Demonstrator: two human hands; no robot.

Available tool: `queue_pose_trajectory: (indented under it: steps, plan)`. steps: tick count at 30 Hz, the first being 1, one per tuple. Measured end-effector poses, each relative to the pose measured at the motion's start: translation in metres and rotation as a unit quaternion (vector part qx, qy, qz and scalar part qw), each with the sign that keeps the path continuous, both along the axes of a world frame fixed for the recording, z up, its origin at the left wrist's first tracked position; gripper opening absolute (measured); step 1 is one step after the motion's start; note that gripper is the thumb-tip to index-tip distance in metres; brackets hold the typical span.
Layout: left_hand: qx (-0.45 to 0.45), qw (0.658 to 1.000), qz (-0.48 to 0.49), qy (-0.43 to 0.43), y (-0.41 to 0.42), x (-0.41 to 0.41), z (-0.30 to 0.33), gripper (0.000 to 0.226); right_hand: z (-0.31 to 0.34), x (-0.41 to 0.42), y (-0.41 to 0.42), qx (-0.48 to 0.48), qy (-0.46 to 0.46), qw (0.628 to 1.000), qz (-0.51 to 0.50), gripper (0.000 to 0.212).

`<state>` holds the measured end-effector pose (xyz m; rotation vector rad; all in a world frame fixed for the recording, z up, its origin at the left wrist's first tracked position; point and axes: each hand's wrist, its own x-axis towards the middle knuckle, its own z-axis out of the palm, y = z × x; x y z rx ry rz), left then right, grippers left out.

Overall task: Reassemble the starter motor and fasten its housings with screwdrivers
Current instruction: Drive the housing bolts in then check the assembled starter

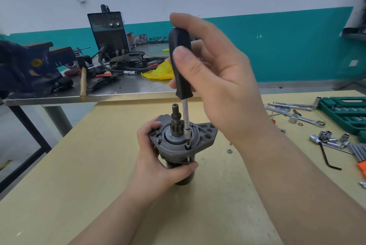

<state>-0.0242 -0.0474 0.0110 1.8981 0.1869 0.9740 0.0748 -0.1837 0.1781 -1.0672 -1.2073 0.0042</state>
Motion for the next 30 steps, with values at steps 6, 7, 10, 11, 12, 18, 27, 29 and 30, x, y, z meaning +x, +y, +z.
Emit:
queue_pose_trajectory:
  steps: [6, 7, 10, 11, 12, 18, 27, 29, 30]
  plan:
    - [0.003, 1.0, 0.003, 0.006, 0.0006, -0.0005, 0.0011, 0.107, -0.0014, -0.0009, 0.0019, -0.006, -0.031, 0.998, -0.054, 0.048]
    - [0.003, 1.0, -0.002, 0.007, 0.0012, -0.001, 0.001, 0.107, -0.0015, -0.0004, 0.0024, -0.004, -0.033, 0.997, -0.063, 0.049]
    - [-0.005, 1.0, -0.021, 0.008, 0.0023, -0.0019, 0.0006, 0.108, -0.0013, 0.0014, 0.0024, 0.013, -0.019, 0.999, -0.044, 0.039]
    - [-0.007, 1.0, -0.025, 0.007, 0.0023, -0.0019, 0.0005, 0.108, -0.0017, 0.0021, 0.0018, 0.017, -0.009, 1.0, -0.024, 0.036]
    - [-0.008, 1.0, -0.027, 0.005, 0.0022, -0.0016, 0.0003, 0.108, -0.0023, 0.0029, 0.0014, 0.019, 0.003, 1.0, -0.006, 0.035]
    - [-0.01, 1.0, -0.022, 0.003, 0.0017, -0.0013, 0.0011, 0.107, -0.0005, -0.0012, 0.0012, 0.011, -0.027, 0.998, -0.053, 0.038]
    - [-0.013, 1.0, -0.027, -0.005, -0.0012, -0.0025, 0.0015, 0.104, -0.0017, -0.0003, -0.0015, 0.0, 0.013, 1.0, 0.004, 0.034]
    - [-0.009, 1.0, -0.024, -0.005, -0.0015, -0.0025, 0.0022, 0.103, -0.0011, -0.0016, 0.0002, -0.001, -0.01, 1.0, -0.029, 0.038]
    - [-0.008, 1.0, -0.024, -0.006, -0.0016, -0.0026, 0.0024, 0.103, -0.001, -0.0018, 0.0013, -0.002, -0.019, 0.999, -0.045, 0.04]
